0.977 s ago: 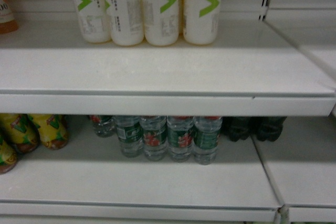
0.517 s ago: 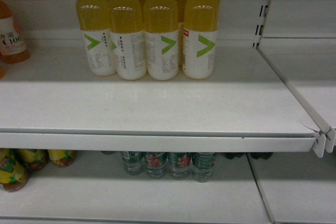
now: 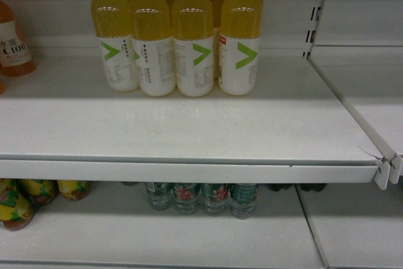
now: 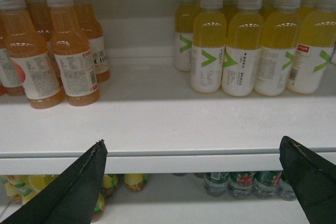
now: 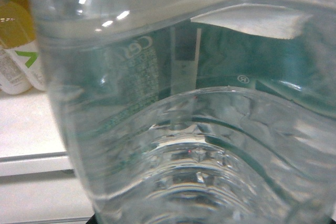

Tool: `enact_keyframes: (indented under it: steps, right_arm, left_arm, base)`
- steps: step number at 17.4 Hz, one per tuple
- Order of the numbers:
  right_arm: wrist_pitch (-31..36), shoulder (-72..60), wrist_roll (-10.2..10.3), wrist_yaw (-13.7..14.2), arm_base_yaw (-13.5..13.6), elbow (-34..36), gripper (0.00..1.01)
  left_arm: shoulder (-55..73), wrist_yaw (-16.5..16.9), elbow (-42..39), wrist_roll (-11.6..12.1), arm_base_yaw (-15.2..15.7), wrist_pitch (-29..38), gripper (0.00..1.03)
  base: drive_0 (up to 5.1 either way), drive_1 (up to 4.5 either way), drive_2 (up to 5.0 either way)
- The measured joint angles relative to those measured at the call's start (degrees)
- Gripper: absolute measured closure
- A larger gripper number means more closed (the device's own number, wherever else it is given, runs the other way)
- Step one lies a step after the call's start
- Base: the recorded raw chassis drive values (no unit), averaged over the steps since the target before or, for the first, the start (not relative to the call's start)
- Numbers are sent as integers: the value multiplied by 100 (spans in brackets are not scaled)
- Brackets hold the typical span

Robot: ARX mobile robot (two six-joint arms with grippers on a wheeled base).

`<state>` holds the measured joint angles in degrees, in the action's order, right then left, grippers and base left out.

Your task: Move water from second to third shelf

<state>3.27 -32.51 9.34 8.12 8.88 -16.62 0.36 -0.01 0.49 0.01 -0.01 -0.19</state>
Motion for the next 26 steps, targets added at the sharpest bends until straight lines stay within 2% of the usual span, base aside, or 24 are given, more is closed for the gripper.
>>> enact_keyframes:
  steps: [5,26]
  right_arm:
    - [-7,0,-2,63,-28,0,61]
    - [7,-2,0,7,-26,2,61]
  left_arm:
    - [0,2,0,-2,0,-4,5]
    - [0,0,0,0,0,-4,5]
  base:
    - [-358,181,181]
    - [-479,245,245]
